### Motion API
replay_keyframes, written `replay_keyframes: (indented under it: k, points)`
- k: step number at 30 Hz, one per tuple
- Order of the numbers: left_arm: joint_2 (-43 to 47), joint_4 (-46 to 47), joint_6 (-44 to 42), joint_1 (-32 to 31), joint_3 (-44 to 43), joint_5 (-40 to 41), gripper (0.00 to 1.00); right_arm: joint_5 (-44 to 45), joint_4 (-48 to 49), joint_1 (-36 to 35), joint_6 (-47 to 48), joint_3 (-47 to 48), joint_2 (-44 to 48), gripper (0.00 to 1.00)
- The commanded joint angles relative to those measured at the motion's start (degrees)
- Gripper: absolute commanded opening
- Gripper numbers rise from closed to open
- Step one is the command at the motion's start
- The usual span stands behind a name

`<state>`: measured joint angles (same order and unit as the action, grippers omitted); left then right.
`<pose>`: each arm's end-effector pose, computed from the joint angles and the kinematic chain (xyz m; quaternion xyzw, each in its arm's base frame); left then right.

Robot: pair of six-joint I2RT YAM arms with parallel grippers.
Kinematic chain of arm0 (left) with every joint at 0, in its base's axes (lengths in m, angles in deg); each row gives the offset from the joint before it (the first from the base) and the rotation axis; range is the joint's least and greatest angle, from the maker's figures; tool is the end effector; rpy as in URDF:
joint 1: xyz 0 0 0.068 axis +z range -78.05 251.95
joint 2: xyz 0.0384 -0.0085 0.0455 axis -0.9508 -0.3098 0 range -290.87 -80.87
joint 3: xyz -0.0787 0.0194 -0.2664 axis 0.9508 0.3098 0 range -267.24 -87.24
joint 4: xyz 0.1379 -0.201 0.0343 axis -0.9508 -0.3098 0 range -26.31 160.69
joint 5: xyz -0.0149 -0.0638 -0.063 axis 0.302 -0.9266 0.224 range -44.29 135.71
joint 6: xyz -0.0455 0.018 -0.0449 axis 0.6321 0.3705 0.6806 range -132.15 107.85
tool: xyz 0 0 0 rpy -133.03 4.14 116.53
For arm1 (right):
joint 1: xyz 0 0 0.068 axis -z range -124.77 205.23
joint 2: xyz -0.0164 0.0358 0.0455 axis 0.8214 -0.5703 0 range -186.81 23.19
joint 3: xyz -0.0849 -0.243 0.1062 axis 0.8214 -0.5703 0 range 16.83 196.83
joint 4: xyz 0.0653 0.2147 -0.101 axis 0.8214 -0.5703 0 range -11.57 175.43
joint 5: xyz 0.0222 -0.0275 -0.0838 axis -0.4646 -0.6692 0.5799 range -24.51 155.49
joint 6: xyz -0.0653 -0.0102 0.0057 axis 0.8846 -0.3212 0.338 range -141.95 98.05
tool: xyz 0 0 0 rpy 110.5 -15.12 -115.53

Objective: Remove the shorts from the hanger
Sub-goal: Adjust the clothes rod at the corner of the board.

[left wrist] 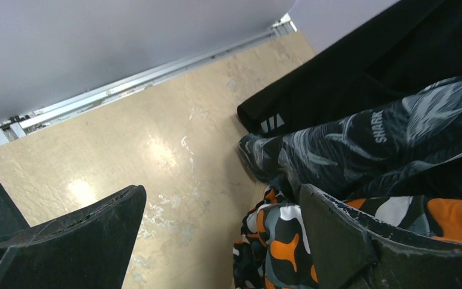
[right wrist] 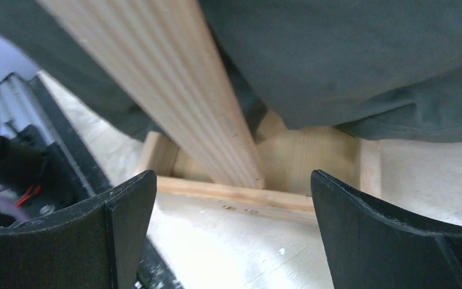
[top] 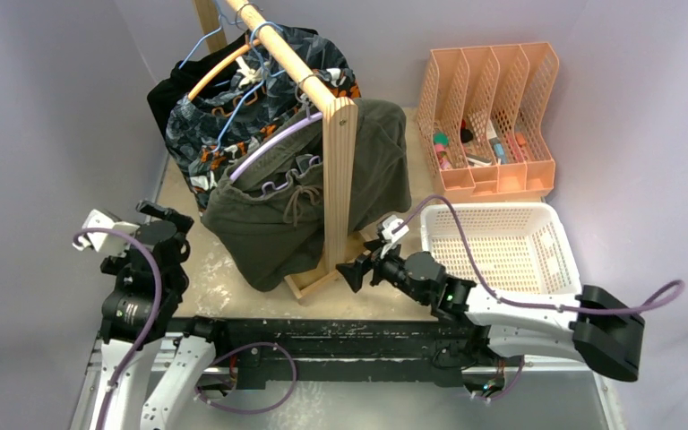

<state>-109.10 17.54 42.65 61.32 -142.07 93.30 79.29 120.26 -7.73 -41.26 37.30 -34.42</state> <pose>0.0639 0.0275 0.3483 -0.4893 0.6413 0.0287 0.5903 0.1107 0.1892 0.2462 -0.1888 0.6956 0.3871 0.5750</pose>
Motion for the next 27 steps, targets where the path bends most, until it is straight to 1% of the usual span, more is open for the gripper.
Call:
replay_keyframes:
  k: [1, 3, 6, 10, 13, 16, 19, 21, 22, 26, 27]
  points:
    - [-1.8, 3.7, -0.5, -0.1, 1.9, -4.3, 1.00, 7.2, 7.8, -0.2, 0.4, 4.0, -7.3, 0.99]
    - [-2.3, 5.0, 0.1, -0.1, 3.3, -5.8, 1.00, 7.2, 7.7, -0.2, 0.7, 7.2, -10.9, 0.99]
    - [-2.8, 6.2, 1.4, -0.1, 4.9, -7.2, 1.00, 7.4, 8.2, -0.2, 2.1, 9.4, -14.3, 0.99]
    - [-2.9, 7.2, 2.5, -0.1, 7.2, -7.4, 1.00, 8.7, 11.0, -0.2, 2.8, 6.7, -13.9, 0.99]
    - [-3.3, 7.9, 2.5, -0.1, 7.5, -7.3, 1.00, 6.5, 13.6, -0.2, 3.6, 4.3, -12.3, 0.99]
    - [-3.8, 8.1, 2.6, -0.1, 7.7, -6.7, 1.00, 8.2, 12.8, -0.2, 0.1, 4.7, -13.3, 0.99]
    - [-4.0, 8.6, 2.5, -0.1, 8.2, -7.1, 1.00, 10.0, 8.1, -0.2, -1.3, 8.4, -16.7, 0.99]
    - [-3.9, 8.8, 2.8, -0.1, 8.3, -7.3, 1.00, 11.3, 1.4, -0.2, -3.4, 12.1, -18.9, 0.99]
    - [-3.9, 8.6, 3.2, -0.1, 8.3, -7.3, 1.00, 12.3, -0.5, -0.2, -3.6, 13.4, -19.8, 0.99]
    - [-3.4, 8.3, 4.2, 0.0, 8.6, -7.4, 1.00, 20.8, -6.0, 0.1, -5.3, 15.5, -20.3, 0.99]
    - [-3.1, 8.7, 4.0, -0.1, 8.6, -8.2, 1.00, 21.6, -6.9, 0.7, -5.0, 15.7, -19.9, 0.99]
